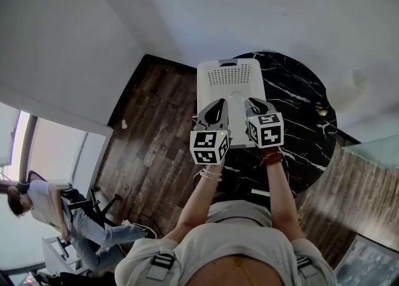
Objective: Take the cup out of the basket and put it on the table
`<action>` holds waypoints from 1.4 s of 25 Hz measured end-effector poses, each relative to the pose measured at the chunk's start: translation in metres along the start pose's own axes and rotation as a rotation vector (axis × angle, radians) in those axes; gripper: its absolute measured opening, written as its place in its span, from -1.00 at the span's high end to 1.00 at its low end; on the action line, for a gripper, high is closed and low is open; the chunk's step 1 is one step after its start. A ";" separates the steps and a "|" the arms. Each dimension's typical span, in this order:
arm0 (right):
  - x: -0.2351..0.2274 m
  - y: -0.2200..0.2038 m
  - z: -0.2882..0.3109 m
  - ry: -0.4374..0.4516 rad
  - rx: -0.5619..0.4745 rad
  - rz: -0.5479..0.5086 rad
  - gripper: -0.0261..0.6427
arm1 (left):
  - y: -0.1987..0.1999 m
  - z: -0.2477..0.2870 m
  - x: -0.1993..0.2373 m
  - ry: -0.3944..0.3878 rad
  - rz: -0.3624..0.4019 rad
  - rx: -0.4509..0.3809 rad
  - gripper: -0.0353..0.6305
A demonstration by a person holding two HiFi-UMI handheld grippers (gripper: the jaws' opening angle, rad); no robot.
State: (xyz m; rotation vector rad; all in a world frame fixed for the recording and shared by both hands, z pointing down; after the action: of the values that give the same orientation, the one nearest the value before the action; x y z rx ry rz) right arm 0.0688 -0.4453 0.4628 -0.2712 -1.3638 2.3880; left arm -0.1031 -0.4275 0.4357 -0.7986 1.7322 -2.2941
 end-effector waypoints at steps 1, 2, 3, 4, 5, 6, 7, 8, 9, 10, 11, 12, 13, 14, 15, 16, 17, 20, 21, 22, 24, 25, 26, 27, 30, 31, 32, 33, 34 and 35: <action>0.000 0.000 -0.002 0.001 -0.004 -0.001 0.82 | 0.000 0.000 -0.001 0.001 0.001 0.000 0.88; 0.000 0.001 -0.004 0.002 -0.008 -0.002 0.82 | 0.000 0.000 -0.002 0.002 0.002 0.000 0.88; -0.001 0.001 -0.006 0.003 -0.011 -0.002 0.82 | -0.001 0.000 -0.003 0.002 0.002 0.002 0.88; -0.001 0.001 -0.007 0.005 -0.014 -0.001 0.82 | -0.002 0.000 -0.004 0.002 0.003 0.003 0.88; -0.002 0.001 -0.009 0.006 -0.018 -0.001 0.82 | -0.002 0.000 -0.005 0.002 0.003 0.004 0.88; -0.002 0.001 -0.011 0.006 -0.021 -0.002 0.82 | -0.003 0.000 -0.006 0.002 0.003 0.004 0.88; -0.002 0.001 -0.013 0.006 -0.025 -0.002 0.82 | -0.003 0.000 -0.007 0.003 0.003 0.004 0.88; -0.002 0.001 -0.015 0.005 -0.029 -0.003 0.82 | -0.004 0.000 -0.008 0.004 0.003 0.004 0.88; -0.002 0.002 -0.016 0.005 -0.032 -0.003 0.82 | -0.004 0.000 -0.009 0.006 0.003 0.005 0.88; -0.003 0.002 -0.018 0.006 -0.035 -0.002 0.82 | -0.005 0.000 -0.009 0.008 0.003 0.007 0.88; -0.003 0.002 -0.020 0.006 -0.039 -0.001 0.82 | -0.005 0.000 -0.010 0.010 0.004 0.008 0.88; -0.003 0.003 -0.021 0.007 -0.043 -0.001 0.82 | -0.005 0.000 -0.010 0.012 0.004 0.008 0.88; -0.004 0.003 -0.023 0.007 -0.047 0.000 0.82 | -0.006 0.000 -0.011 0.014 0.004 0.009 0.88; -0.004 0.003 -0.025 0.007 -0.051 0.000 0.82 | -0.007 0.000 -0.012 0.016 0.005 0.009 0.88; -0.004 0.003 -0.027 0.007 -0.056 -0.001 0.82 | -0.007 0.000 -0.012 0.018 0.005 0.009 0.88; -0.004 0.004 -0.029 0.009 -0.062 -0.002 0.82 | -0.007 0.000 -0.013 0.019 0.005 0.009 0.88; -0.003 0.005 -0.030 0.011 -0.068 -0.005 0.82 | -0.007 -0.001 -0.013 0.021 0.005 0.009 0.88; -0.003 0.006 -0.034 0.019 -0.084 -0.012 0.82 | -0.008 -0.001 -0.015 0.028 0.003 0.009 0.88; -0.003 0.006 -0.035 0.019 -0.088 -0.013 0.82 | -0.009 -0.001 -0.015 0.031 0.002 0.008 0.88; -0.003 0.006 -0.036 0.019 -0.091 -0.013 0.82 | -0.009 -0.001 -0.016 0.033 0.003 0.007 0.88; -0.003 0.005 -0.040 0.019 -0.097 -0.013 0.82 | -0.009 -0.002 -0.018 0.037 0.005 0.002 0.88; -0.003 0.005 -0.041 0.019 -0.101 -0.012 0.82 | -0.009 -0.002 -0.019 0.039 0.007 0.001 0.88; -0.003 0.005 -0.043 0.019 -0.103 -0.011 0.82 | -0.009 -0.003 -0.020 0.040 0.008 0.000 0.88; -0.004 0.004 -0.044 0.018 -0.106 -0.010 0.82 | -0.009 -0.003 -0.021 0.041 0.009 -0.001 0.88; -0.005 0.004 -0.047 0.013 -0.111 -0.016 0.82 | -0.010 -0.004 -0.022 0.047 0.009 -0.002 0.88; -0.006 0.004 -0.047 0.012 -0.112 -0.020 0.82 | -0.010 -0.004 -0.023 0.050 0.009 -0.002 0.88; -0.006 0.004 -0.048 0.013 -0.112 -0.024 0.82 | -0.011 -0.005 -0.023 0.053 0.010 -0.002 0.88; -0.006 0.004 -0.049 0.014 -0.112 -0.026 0.82 | -0.011 -0.006 -0.023 0.057 0.010 -0.002 0.88; -0.007 0.003 -0.049 0.016 -0.113 -0.026 0.82 | -0.011 -0.007 -0.024 0.060 0.011 -0.002 0.88; -0.007 0.003 -0.050 0.018 -0.113 -0.025 0.82 | -0.011 -0.007 -0.024 0.063 0.012 -0.001 0.88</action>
State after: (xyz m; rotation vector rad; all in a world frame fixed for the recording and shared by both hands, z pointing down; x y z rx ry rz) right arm 0.0915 -0.4107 0.4346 -0.3034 -1.4878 2.2859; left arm -0.0846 -0.4076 0.4374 -0.7220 1.7592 -2.3352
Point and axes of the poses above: the fingertips, and each gripper's own axes: z forward along the fingers, x to its left, y out of its top, the point moved 10 cm from there along -z, backward along the fingers, and after that the axes turned 8 degrees about -z, right-handed, at the moved point
